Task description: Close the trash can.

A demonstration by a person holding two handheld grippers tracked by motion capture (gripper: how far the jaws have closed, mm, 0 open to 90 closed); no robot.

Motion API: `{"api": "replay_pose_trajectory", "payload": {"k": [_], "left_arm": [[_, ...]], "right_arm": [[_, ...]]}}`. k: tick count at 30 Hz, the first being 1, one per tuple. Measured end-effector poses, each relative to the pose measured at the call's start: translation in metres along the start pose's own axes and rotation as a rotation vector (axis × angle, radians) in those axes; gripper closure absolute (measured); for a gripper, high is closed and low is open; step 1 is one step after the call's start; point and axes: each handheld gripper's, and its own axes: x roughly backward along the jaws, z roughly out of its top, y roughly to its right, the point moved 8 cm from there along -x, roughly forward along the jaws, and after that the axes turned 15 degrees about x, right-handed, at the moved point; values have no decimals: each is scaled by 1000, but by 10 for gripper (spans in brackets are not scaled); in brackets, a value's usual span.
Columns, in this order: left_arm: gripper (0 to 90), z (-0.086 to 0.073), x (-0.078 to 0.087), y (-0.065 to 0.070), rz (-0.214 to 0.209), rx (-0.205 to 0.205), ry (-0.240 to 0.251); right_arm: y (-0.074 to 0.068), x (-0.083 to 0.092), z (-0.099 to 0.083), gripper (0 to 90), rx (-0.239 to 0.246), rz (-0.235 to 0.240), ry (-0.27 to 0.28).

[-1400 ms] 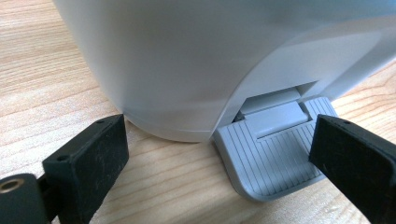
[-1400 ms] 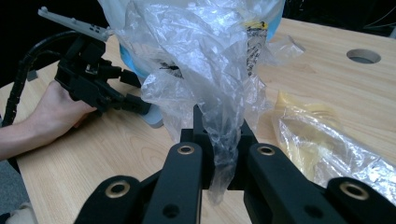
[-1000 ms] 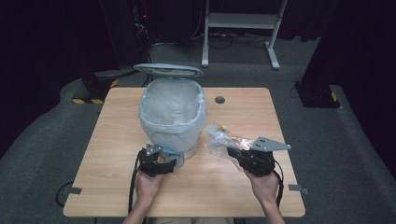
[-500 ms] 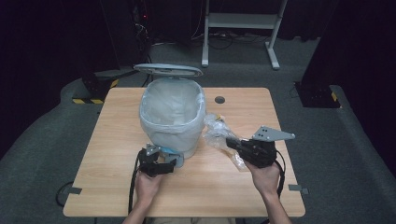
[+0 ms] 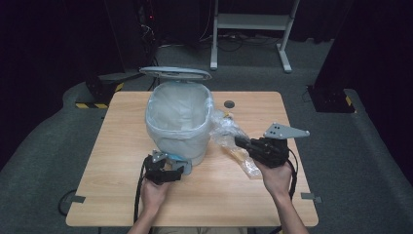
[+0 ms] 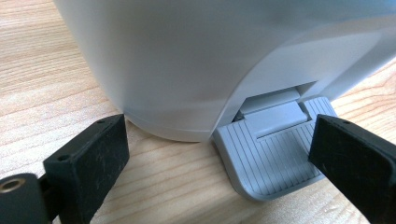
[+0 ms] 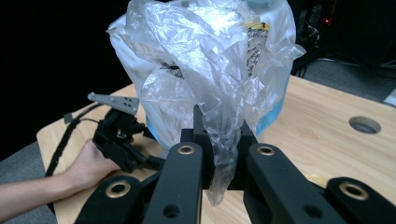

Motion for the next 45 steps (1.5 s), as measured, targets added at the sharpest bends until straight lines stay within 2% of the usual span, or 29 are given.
{"api": "replay_pose_trajectory", "payload": {"k": [5,7,13,15,19,31,40,45], "left_arm": [[52,0,1,-1,14,-9,2],[52,0,1,-1,13,-10,2],[52,0,1,-1,13,-9,2],[52,0,0,0,5,2,-3],[53,0,1,0,6,-2,-3],[53,0,0,0,1,2,-3],[53,0,0,0,0,3,-4],[53,0,0,0,-1,4,-2]], "right_arm": [[3,-2,20,868,29,12,6],[4,-3,21,868,30,14,5],[5,-13,35,868,43,27,-2],[5,-15,41,868,49,32,2],[4,-26,56,868,68,38,-8],[6,-59,77,867,85,63,-52],[6,-80,85,865,102,66,-86],[4,-95,86,861,92,83,-106]]}}
